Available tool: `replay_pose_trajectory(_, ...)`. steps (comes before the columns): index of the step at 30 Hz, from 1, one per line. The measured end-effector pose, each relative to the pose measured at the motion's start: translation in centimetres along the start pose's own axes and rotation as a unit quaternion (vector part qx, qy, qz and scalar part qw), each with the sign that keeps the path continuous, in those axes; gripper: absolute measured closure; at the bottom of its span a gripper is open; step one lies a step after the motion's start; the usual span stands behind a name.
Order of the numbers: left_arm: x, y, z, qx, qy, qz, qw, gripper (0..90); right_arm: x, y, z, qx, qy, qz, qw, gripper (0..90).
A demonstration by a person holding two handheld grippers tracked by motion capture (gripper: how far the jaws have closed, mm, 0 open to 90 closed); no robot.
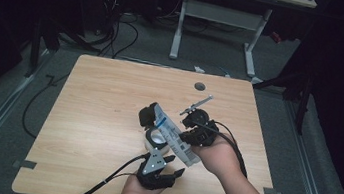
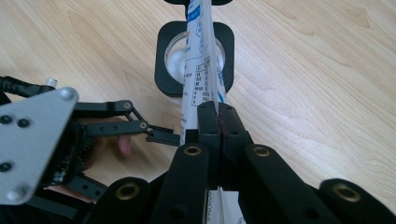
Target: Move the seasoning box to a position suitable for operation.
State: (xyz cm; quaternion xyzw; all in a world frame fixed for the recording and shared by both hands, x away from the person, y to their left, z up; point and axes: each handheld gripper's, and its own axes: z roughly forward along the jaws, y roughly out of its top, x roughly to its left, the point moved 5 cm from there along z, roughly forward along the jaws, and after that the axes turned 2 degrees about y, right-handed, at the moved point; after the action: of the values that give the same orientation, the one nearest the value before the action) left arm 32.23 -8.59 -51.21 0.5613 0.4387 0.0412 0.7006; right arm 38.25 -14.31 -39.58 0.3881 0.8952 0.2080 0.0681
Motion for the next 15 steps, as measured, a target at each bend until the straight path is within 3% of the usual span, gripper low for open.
replay_pose_trajectory(8, 0.7, 0.3, -1.3, 0.002, -0.002, 0.008, 1.0, 43.1, -0.3, -0.6, 0.3, -0.013, 0.008, 0.004, 0.9999, 90.0)
replay_pose_trajectory(15, 1.9, 0.7, -2.4, -0.002, 0.009, 0.01, 0.9999, 42.3, -0.5, -1.2, 0.3, -0.02, 0.015, 0.012, 0.9996, 90.0)
